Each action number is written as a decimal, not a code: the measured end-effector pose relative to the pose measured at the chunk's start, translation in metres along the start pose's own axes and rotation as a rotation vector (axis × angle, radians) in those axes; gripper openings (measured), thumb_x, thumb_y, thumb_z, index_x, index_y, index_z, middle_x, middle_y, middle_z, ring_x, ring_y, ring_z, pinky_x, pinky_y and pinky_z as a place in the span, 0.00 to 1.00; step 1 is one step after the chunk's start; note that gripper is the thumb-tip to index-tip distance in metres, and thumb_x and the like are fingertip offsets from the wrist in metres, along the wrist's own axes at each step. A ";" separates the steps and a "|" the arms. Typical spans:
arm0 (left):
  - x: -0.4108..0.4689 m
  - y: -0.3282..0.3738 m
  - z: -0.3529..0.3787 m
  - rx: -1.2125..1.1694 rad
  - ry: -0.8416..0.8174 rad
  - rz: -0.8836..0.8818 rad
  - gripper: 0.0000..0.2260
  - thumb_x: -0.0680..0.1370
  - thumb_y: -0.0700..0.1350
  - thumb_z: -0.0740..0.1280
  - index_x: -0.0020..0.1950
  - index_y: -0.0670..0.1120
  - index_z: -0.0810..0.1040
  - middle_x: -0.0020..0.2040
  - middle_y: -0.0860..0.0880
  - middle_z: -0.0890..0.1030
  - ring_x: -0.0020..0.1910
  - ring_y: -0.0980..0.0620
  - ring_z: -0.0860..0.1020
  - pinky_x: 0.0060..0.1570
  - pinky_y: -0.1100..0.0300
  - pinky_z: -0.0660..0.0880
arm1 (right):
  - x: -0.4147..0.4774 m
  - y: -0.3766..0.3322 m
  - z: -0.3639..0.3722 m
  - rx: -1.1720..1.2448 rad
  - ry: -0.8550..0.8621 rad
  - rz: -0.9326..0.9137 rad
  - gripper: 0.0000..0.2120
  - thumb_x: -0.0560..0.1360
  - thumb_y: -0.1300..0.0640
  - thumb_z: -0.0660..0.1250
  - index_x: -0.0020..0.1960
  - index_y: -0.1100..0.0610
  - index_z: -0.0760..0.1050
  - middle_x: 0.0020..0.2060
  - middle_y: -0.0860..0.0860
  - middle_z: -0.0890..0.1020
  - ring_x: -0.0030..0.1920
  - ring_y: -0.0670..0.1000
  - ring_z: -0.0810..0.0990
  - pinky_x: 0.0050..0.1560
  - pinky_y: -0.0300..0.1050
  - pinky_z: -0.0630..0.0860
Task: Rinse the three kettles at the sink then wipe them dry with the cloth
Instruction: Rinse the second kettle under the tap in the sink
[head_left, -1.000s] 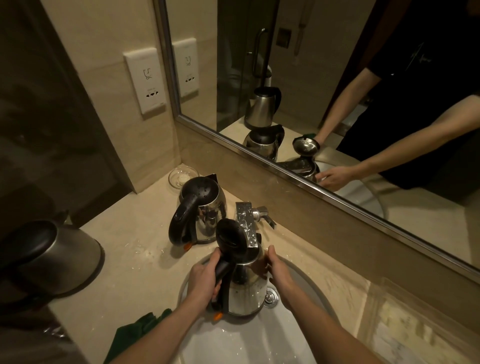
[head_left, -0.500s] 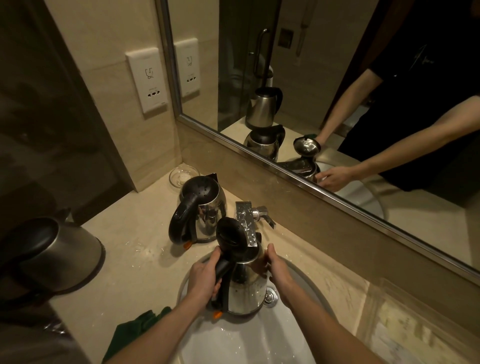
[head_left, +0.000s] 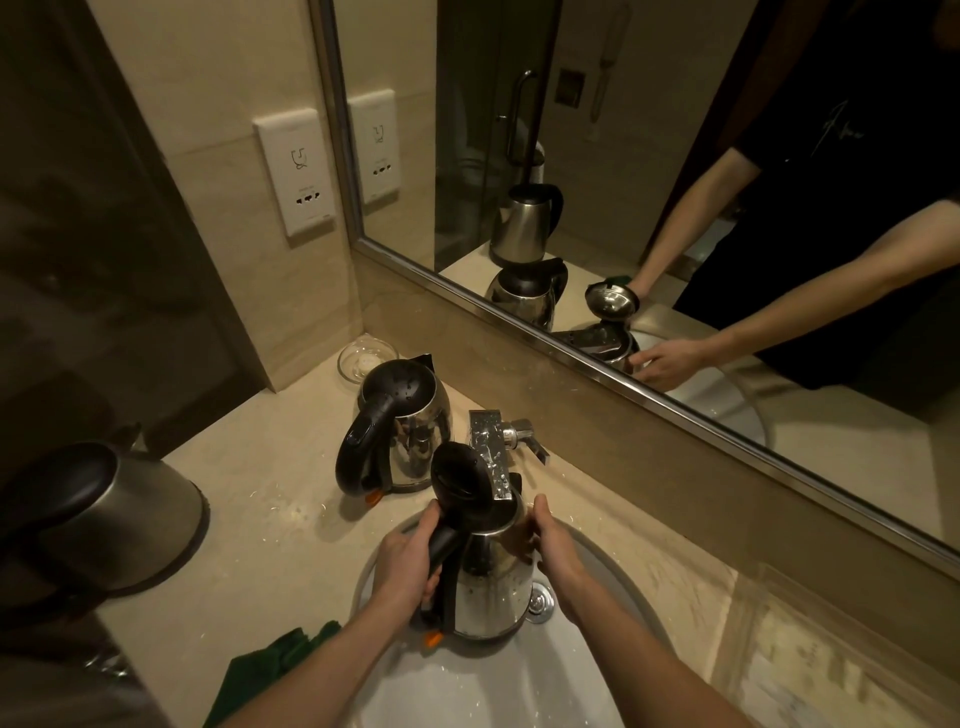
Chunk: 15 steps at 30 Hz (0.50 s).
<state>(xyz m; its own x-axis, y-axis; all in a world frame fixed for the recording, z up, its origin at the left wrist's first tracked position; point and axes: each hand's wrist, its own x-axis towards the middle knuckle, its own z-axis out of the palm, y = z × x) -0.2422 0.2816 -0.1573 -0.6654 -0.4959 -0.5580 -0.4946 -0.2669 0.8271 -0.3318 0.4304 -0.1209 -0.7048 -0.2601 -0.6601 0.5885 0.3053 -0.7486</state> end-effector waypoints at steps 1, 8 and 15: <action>0.000 0.000 0.000 -0.001 -0.002 0.000 0.25 0.80 0.63 0.61 0.41 0.42 0.76 0.26 0.48 0.72 0.21 0.53 0.69 0.23 0.63 0.66 | 0.000 0.000 0.000 -0.003 -0.001 0.004 0.28 0.82 0.42 0.45 0.63 0.61 0.74 0.61 0.56 0.75 0.57 0.49 0.71 0.69 0.49 0.61; -0.001 0.000 0.000 -0.003 -0.002 0.004 0.24 0.80 0.62 0.60 0.40 0.42 0.76 0.26 0.48 0.72 0.21 0.53 0.69 0.23 0.64 0.66 | -0.002 -0.001 0.000 -0.033 0.007 0.005 0.28 0.83 0.43 0.45 0.67 0.60 0.71 0.67 0.58 0.72 0.68 0.55 0.69 0.70 0.50 0.60; 0.000 0.000 -0.001 0.001 -0.007 -0.001 0.25 0.80 0.63 0.60 0.38 0.42 0.76 0.25 0.48 0.72 0.21 0.53 0.70 0.25 0.63 0.67 | 0.001 0.001 -0.001 -0.045 0.012 -0.002 0.28 0.83 0.43 0.45 0.67 0.61 0.71 0.67 0.59 0.72 0.68 0.55 0.69 0.70 0.50 0.60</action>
<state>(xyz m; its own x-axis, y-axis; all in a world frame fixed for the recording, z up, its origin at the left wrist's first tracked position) -0.2414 0.2807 -0.1567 -0.6692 -0.4896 -0.5589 -0.4958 -0.2661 0.8267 -0.3321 0.4314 -0.1219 -0.7107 -0.2501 -0.6575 0.5688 0.3458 -0.7463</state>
